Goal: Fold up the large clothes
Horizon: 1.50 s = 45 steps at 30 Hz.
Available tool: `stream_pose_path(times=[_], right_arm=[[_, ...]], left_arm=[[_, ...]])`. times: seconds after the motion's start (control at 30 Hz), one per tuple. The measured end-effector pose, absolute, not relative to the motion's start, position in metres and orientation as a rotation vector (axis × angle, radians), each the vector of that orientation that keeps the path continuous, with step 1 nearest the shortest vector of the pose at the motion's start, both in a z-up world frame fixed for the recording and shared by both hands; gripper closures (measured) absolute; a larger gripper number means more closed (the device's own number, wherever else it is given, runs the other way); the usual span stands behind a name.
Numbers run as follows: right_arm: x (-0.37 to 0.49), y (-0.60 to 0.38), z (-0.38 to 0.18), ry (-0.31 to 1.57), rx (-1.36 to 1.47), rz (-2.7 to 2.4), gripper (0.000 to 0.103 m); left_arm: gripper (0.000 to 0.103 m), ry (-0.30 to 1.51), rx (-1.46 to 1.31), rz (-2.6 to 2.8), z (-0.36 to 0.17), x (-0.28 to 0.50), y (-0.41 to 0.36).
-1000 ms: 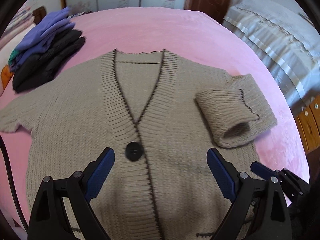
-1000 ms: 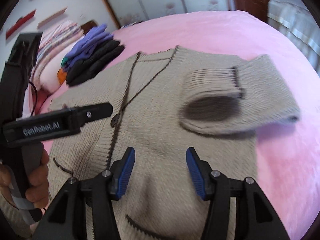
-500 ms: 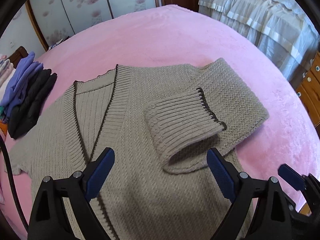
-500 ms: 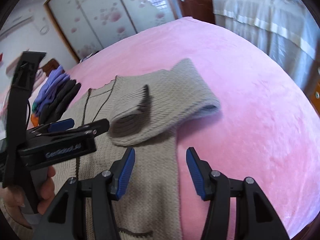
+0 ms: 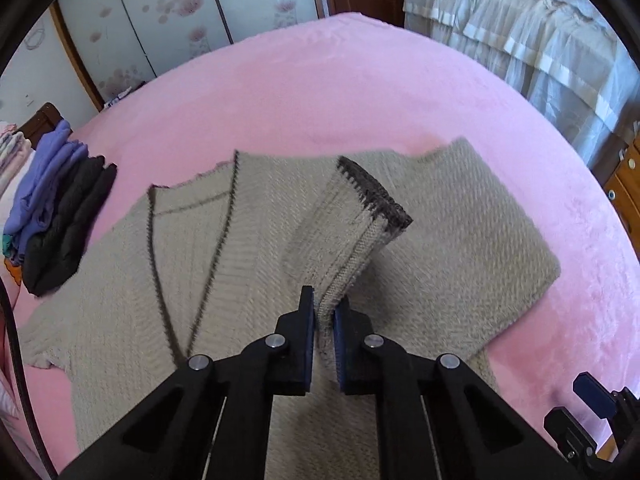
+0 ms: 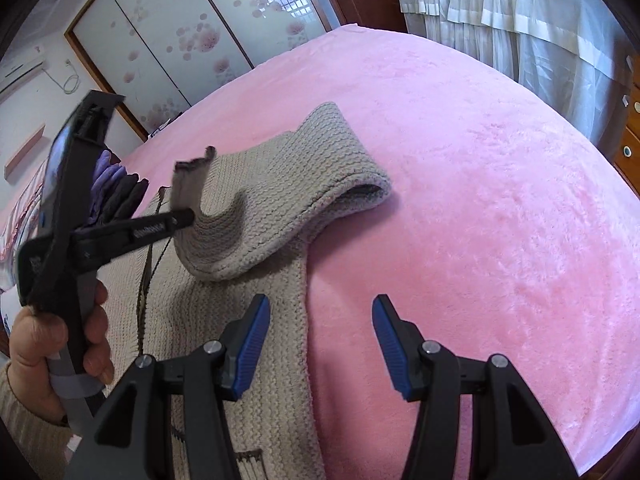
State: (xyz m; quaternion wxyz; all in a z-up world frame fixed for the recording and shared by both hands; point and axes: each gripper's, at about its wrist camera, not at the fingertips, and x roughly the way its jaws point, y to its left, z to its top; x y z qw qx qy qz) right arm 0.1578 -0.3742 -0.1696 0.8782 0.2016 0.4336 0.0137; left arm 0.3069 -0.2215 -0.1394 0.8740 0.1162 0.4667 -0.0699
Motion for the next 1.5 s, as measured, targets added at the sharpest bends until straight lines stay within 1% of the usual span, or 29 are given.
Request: stream_pose_path(times=[0.37, 0.5, 0.63, 0.8, 0.93, 1.27, 1.3, 1.33, 1.37, 1.43, 1.5], right_arm=[[0.177, -0.372, -0.174, 0.913, 0.398, 0.028, 0.050], [0.196, -0.363, -0.177, 0.928, 0.371, 0.032, 0.050], [0.217, -0.353, -0.180, 0.944, 0.336, 0.032, 0.050], [0.235, -0.341, -0.185, 0.967, 0.314, 0.035, 0.050], [0.240, -0.330, -0.187, 0.982, 0.288, 0.042, 0.050], [0.267, -0.312, -0.194, 1.004, 0.218, 0.004, 0.050], [0.269, -0.312, -0.196, 1.005, 0.216, -0.011, 0.054], [0.273, -0.311, -0.198, 1.012, 0.210, -0.027, 0.061], [0.277, -0.310, -0.202, 1.026, 0.202, -0.046, 0.061], [0.279, -0.312, -0.209, 1.048, 0.220, -0.054, 0.062], [0.280, -0.313, -0.212, 1.056, 0.225, -0.059, 0.062]], left_arm=[[0.097, 0.770, 0.163, -0.098, -0.037, 0.346, -0.138], [0.097, 0.724, 0.137, -0.052, -0.028, 0.359, -0.097], [0.097, 0.782, 0.083, -0.013, -0.056, 0.375, -0.053], [0.097, 0.914, -0.001, 0.032, -0.124, 0.385, -0.008], [0.097, 0.986, -0.105, 0.023, -0.164, 0.387, 0.018], [0.096, 0.983, -0.250, -0.028, -0.193, 0.390, 0.045], [0.095, 0.985, -0.256, -0.025, -0.197, 0.390, 0.049], [0.095, 0.990, -0.260, -0.021, -0.201, 0.389, 0.053], [0.094, 1.000, -0.262, -0.021, -0.207, 0.388, 0.059], [0.086, 1.027, -0.262, -0.024, -0.216, 0.389, 0.067], [0.075, 1.052, -0.256, -0.027, -0.219, 0.389, 0.073]])
